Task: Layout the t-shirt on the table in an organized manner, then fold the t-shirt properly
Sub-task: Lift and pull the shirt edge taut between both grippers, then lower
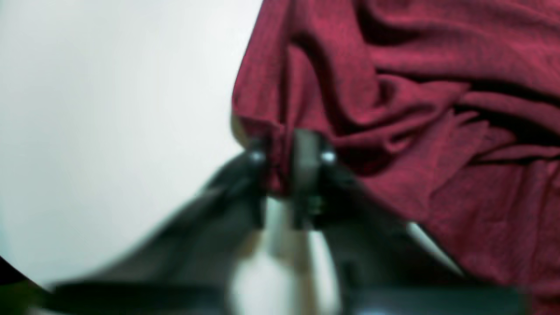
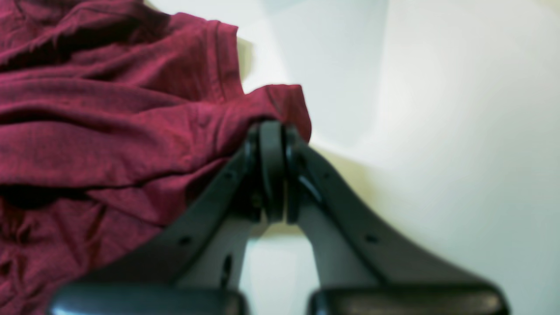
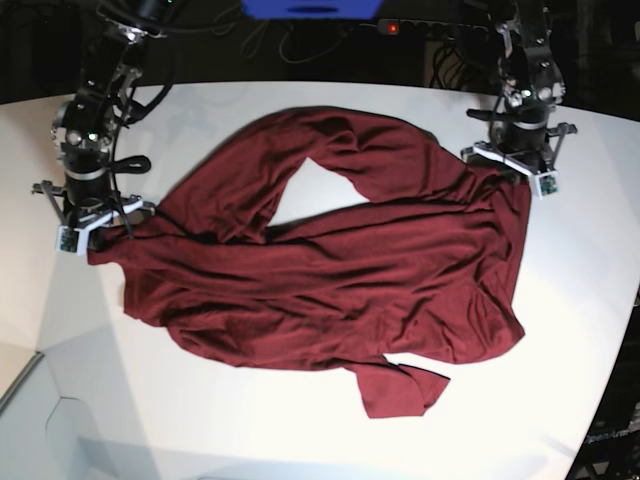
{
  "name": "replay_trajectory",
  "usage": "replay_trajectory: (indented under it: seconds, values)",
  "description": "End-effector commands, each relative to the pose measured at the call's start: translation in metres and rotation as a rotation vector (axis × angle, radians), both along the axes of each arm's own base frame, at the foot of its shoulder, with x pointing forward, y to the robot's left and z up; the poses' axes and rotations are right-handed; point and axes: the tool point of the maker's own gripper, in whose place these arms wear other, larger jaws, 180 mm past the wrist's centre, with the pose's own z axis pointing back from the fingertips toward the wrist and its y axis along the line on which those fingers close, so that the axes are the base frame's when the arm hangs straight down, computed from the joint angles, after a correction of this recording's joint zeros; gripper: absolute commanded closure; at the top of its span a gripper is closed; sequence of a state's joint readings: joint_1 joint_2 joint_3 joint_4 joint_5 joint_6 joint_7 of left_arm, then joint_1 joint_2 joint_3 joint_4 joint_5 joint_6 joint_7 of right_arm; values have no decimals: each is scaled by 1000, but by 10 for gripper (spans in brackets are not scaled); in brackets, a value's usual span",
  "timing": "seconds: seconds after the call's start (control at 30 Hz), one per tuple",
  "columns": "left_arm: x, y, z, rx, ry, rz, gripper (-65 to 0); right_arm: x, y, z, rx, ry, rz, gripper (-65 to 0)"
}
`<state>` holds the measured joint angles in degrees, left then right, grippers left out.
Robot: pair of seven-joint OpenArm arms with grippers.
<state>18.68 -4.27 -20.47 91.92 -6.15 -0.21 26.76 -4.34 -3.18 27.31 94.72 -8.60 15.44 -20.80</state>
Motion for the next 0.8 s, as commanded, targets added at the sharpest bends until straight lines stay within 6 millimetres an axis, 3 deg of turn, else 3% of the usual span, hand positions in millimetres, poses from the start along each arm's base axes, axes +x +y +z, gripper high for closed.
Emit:
replay_trajectory:
  seconds: [0.0, 0.07, 0.13, 0.37, 0.5, 0.67, 0.77]
  values:
    - [7, 4, 12, 21, -45, -2, 0, 8, -2, 16, -14, -57, 6, 0]
    - [9, 4, 16, 22, -56, -2, -8, 8, -2, 16, -14, -57, 6, 0]
    - [14, 14, 36, 44, -107, 14, 0, 8, -2, 16, -14, -57, 6, 0]
    - [45, 48, 154, 145, -415, 106, 0, 17, -4, 29, -25, -91, 7, 0]
    - [73, 67, 204, 172, -560, 152, 0, 31, -7, 46, -32, -139, 2, 0]
    - [97, 65, 234, 185, -638, 123, 0, 50, -17, 73, -64, -202, 3, 0]
    - [114, 68, 230, 162, -633, 128, 0, 62, -23, 91, -85, -239, 3, 0]
